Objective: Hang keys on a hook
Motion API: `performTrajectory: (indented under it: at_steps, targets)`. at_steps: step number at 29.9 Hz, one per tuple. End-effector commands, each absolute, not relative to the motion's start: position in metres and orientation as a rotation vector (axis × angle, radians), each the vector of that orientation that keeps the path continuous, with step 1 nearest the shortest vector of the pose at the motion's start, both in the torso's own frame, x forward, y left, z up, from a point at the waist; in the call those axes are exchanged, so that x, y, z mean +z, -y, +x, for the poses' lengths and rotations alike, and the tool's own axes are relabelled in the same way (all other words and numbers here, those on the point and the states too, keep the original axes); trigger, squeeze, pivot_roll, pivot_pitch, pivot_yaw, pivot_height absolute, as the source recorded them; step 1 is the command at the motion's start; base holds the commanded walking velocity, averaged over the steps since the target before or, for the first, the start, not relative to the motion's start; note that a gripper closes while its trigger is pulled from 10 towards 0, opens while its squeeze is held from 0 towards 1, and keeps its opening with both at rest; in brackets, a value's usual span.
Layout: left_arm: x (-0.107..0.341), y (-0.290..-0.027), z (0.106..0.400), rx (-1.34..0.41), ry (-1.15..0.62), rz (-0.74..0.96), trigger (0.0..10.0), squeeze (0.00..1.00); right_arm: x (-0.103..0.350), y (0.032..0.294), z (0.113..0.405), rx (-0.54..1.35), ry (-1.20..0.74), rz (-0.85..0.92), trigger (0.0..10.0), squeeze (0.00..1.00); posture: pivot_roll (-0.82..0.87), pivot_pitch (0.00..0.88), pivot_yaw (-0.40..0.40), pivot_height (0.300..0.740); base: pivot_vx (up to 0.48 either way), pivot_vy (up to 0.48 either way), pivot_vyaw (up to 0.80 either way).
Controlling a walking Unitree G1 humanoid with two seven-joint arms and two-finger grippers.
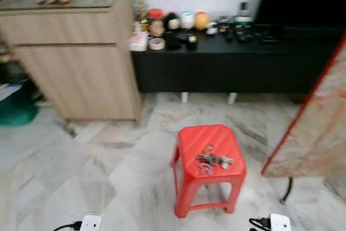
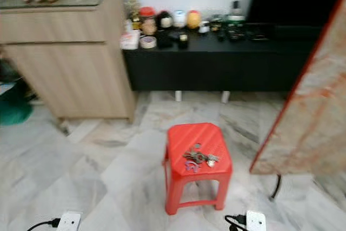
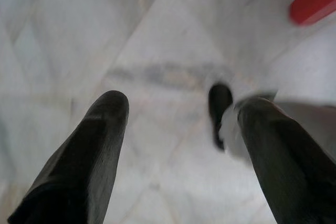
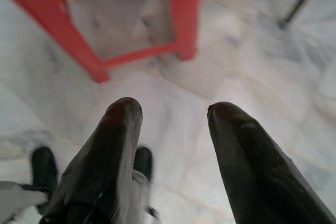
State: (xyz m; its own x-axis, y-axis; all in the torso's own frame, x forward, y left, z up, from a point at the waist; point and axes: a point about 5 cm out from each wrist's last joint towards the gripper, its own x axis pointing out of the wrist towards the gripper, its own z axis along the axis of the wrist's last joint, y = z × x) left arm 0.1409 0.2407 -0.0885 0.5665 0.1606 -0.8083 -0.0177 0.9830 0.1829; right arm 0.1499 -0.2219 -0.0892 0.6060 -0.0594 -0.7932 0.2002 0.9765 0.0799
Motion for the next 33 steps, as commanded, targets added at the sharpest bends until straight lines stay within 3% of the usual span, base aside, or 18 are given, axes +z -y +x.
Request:
performTrajectory:
  at_steps: [1, 13, 23, 33]
  targets:
    - [-0.090, -0.241, 0.138, 0.112, -0.976, 0.153, 10.0, 0.00, -0.093, 0.223, 0.139, -0.160, -0.939, 0.163, 10.0, 0.00, 0.07, 0.037, -0.029, 0.740, 0.000, 0.000, 0.00]
    - [-0.090, -0.247, 0.133, 0.128, -0.979, 0.152, 10.0, 0.00, -0.095, 0.217, 0.135, -0.156, -0.936, 0.169, 10.0, 0.00, 0.06, 0.042, -0.035, 0.740, 0.000, 0.000, 0.00]
    - [-0.091, -0.240, 0.135, 0.089, -0.978, 0.157, 10.0, 0.00, -0.093, 0.225, 0.135, -0.227, -0.903, 0.177, 10.0, 0.00, -0.01, 0.021, 0.030, 0.740, 0.000, 0.000, 0.00]
    - [-0.088, -0.237, 0.143, 0.099, -0.949, 0.149, 10.0, 0.00, -0.090, 0.227, 0.143, -0.202, -0.905, 0.155, 10.0, 0.00, 0.02, 0.000, -0.002, 0.740, 0.000, 0.000, 0.00]
